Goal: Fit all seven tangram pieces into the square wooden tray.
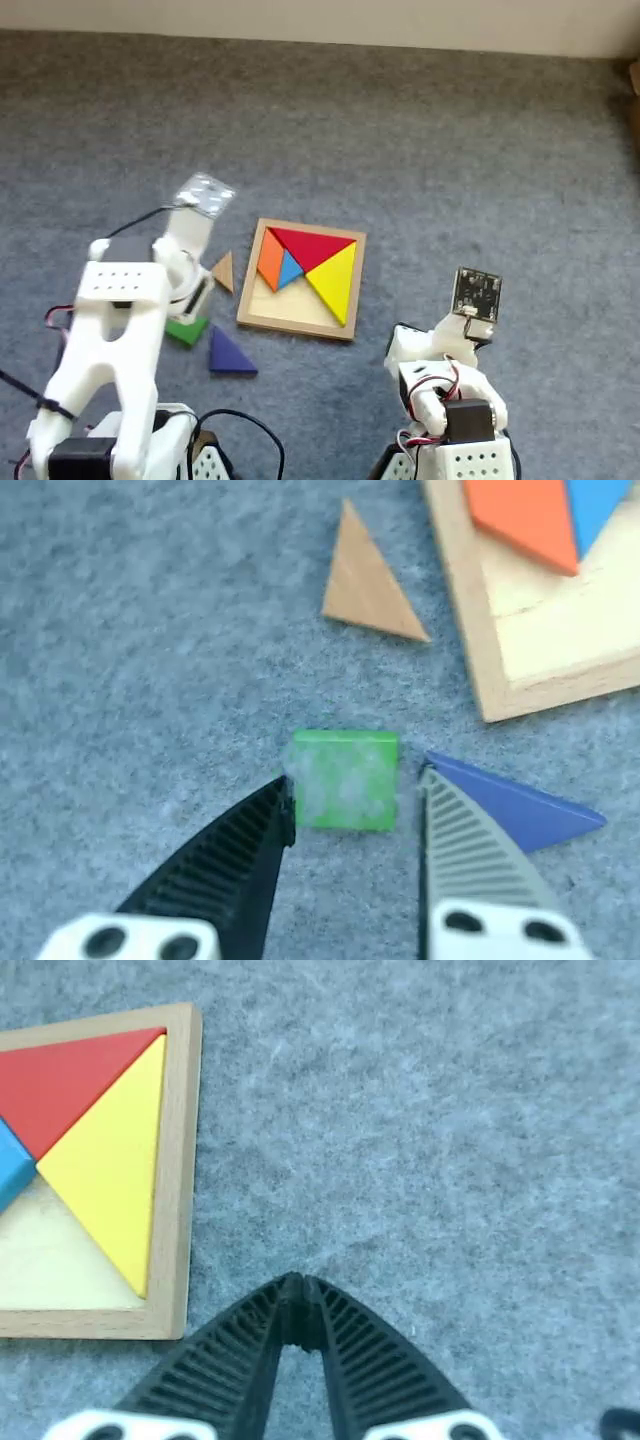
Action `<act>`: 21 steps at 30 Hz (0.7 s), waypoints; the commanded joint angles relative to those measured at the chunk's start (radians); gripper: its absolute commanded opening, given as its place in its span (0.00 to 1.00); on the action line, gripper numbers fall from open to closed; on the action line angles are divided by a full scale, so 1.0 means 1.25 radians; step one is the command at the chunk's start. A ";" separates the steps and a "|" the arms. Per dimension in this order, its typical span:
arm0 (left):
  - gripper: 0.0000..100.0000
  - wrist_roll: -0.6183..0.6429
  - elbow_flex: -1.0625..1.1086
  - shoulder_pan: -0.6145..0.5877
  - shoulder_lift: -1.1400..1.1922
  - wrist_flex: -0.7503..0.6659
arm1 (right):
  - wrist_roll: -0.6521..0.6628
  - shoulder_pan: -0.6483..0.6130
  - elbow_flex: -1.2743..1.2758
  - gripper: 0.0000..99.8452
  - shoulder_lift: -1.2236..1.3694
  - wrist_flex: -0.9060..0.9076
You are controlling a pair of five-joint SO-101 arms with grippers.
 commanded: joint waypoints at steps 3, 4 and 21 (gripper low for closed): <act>0.27 -0.082 0.023 -0.089 -0.012 -0.009 | 0.005 0.008 0.126 0.01 -0.010 -0.028; 0.26 -0.088 0.045 -0.090 -0.012 -0.025 | 0.005 0.008 0.126 0.01 -0.010 -0.028; 0.26 -0.092 0.172 -0.085 0.047 -0.230 | 0.005 0.008 0.126 0.01 -0.010 -0.028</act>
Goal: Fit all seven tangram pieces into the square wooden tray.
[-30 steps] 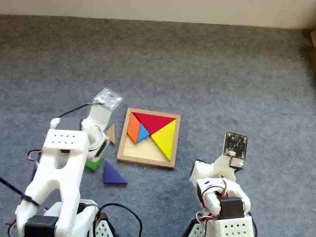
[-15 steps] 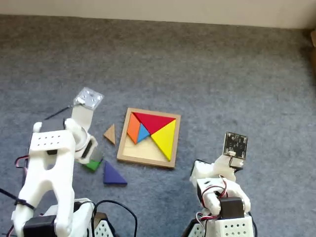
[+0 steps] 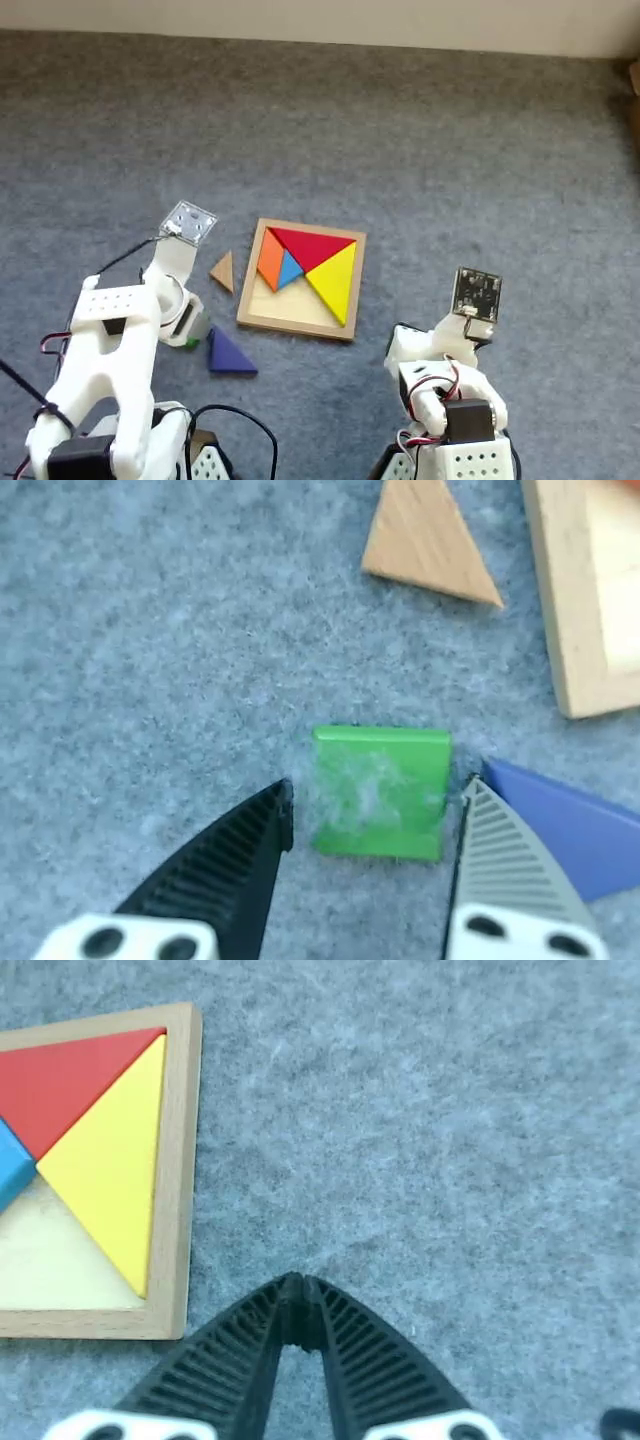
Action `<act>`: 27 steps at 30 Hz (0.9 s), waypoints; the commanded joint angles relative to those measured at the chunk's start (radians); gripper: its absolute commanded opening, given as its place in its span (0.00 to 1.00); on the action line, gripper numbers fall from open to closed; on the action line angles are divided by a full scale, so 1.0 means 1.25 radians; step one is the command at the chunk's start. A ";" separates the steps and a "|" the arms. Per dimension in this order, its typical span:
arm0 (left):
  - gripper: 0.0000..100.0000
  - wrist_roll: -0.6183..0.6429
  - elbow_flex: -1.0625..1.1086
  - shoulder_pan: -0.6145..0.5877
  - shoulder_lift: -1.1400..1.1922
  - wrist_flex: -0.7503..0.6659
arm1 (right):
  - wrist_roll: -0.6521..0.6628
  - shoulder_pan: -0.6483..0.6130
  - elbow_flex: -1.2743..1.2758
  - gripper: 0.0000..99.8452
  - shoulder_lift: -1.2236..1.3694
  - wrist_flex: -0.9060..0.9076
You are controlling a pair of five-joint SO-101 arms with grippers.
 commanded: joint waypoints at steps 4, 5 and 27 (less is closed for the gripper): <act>0.26 -0.001 -0.106 -0.006 0.143 0.029 | 0.005 0.008 0.126 0.01 -0.010 -0.028; 0.26 -0.001 -0.126 -0.006 0.165 0.042 | 0.005 0.008 0.126 0.01 -0.010 -0.028; 0.14 -0.001 -0.222 0.071 0.051 0.253 | 0.005 0.008 0.126 0.01 -0.010 -0.028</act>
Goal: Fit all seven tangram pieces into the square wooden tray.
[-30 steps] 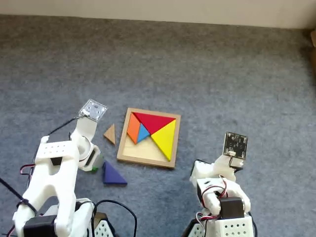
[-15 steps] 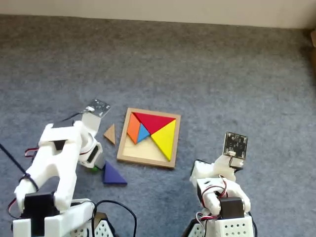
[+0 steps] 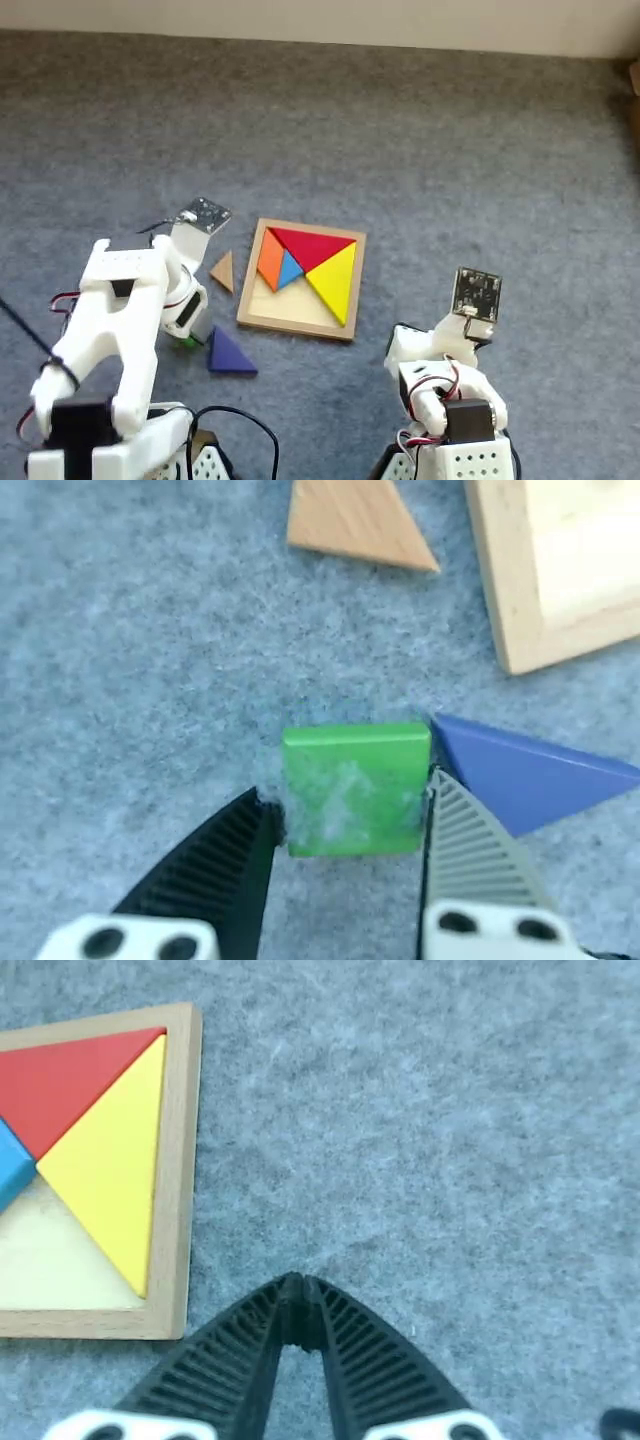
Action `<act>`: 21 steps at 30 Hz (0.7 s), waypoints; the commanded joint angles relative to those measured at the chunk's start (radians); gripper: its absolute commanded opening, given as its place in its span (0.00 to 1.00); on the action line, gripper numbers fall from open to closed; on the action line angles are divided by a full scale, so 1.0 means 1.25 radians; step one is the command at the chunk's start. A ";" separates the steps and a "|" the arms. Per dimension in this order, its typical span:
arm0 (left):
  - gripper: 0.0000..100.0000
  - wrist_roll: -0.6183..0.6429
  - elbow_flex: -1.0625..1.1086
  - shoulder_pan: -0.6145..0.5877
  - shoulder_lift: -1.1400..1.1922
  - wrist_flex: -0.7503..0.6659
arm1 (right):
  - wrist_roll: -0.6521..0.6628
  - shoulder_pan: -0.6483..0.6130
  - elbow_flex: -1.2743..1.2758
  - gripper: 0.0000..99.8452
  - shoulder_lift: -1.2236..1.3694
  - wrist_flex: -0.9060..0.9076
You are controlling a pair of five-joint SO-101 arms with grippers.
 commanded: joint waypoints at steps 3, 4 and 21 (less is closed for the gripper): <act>0.14 0.000 -0.040 0.063 -0.175 0.101 | 0.005 0.008 0.126 0.01 -0.010 -0.028; 0.14 0.001 -0.040 0.079 -0.191 0.108 | 0.005 0.008 0.126 0.01 -0.010 -0.028; 0.14 0.119 -0.079 0.350 -0.225 0.063 | 0.005 0.008 0.126 0.01 -0.010 -0.028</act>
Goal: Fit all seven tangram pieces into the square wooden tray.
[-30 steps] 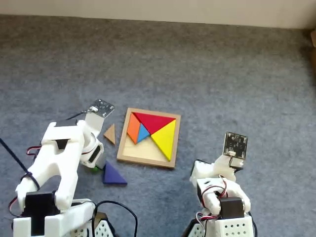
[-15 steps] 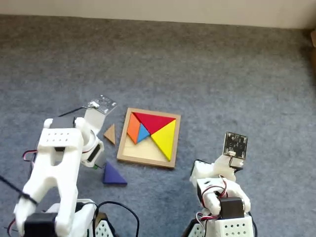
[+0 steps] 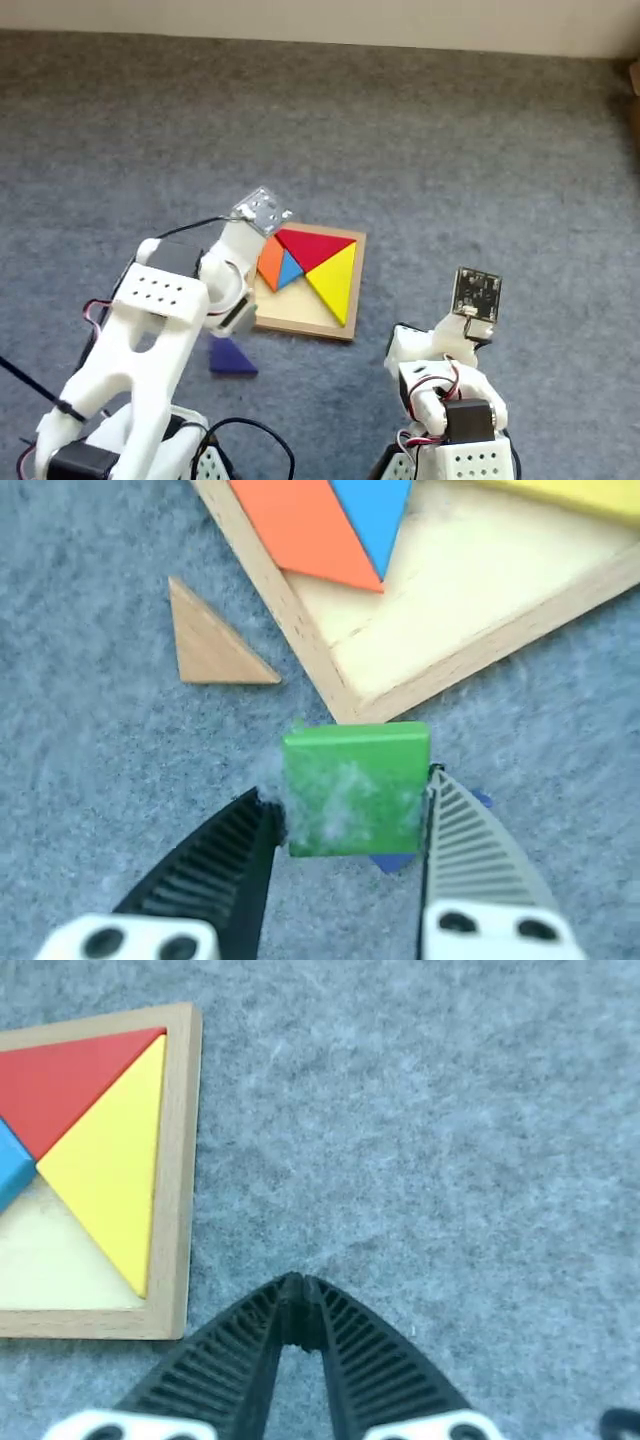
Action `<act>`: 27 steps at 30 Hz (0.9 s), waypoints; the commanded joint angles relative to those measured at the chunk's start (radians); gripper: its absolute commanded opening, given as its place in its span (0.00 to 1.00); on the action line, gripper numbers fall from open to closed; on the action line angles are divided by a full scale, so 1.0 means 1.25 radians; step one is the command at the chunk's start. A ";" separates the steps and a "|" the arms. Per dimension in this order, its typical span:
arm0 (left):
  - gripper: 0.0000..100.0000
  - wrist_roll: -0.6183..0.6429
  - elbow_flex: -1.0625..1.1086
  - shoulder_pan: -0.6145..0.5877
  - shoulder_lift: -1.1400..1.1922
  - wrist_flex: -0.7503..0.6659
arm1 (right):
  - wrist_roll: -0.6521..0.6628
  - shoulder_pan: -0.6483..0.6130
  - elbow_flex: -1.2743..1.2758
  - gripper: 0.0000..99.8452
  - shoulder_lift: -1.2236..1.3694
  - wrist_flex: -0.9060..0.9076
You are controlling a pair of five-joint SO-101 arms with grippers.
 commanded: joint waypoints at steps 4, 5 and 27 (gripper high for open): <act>0.14 0.033 -0.078 0.114 -0.023 -0.020 | 0.005 0.008 0.126 0.01 -0.010 -0.028; 0.14 0.037 -0.080 0.120 -0.023 -0.029 | 0.005 0.008 0.126 0.01 -0.010 -0.028; 0.15 0.044 -0.376 0.175 0.465 -0.086 | 0.005 0.008 0.126 0.01 -0.010 -0.028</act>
